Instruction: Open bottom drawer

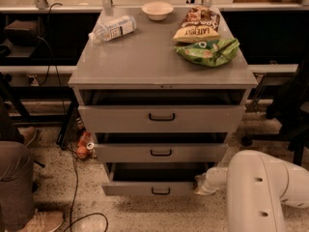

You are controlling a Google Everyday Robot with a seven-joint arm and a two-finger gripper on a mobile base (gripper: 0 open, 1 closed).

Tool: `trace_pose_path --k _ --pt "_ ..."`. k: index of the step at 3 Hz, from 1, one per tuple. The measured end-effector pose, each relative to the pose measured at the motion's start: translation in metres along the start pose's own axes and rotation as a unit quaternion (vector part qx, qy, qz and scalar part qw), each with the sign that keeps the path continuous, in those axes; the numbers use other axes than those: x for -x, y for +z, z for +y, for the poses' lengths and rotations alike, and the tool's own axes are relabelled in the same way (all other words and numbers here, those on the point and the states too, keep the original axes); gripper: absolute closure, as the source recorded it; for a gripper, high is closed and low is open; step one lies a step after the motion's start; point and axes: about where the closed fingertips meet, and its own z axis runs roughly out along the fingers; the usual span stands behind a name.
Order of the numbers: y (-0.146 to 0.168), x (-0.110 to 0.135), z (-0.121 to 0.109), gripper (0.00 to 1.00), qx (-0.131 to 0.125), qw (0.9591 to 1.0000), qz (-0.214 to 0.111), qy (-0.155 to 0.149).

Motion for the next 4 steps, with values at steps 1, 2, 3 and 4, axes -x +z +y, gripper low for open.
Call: trace_pose_path --k 1,2,3,4 --pt "-0.012 -0.005 0.030 1.00 0.017 0.9993 0.003 0.032" --pt "-0.012 -0.006 0.032 1.00 0.017 0.9993 0.003 0.033" --pt "-0.017 -0.015 0.056 1.00 0.022 0.9986 0.009 0.047" --pt "-0.018 -0.014 0.058 1.00 0.022 0.9985 0.010 0.049"
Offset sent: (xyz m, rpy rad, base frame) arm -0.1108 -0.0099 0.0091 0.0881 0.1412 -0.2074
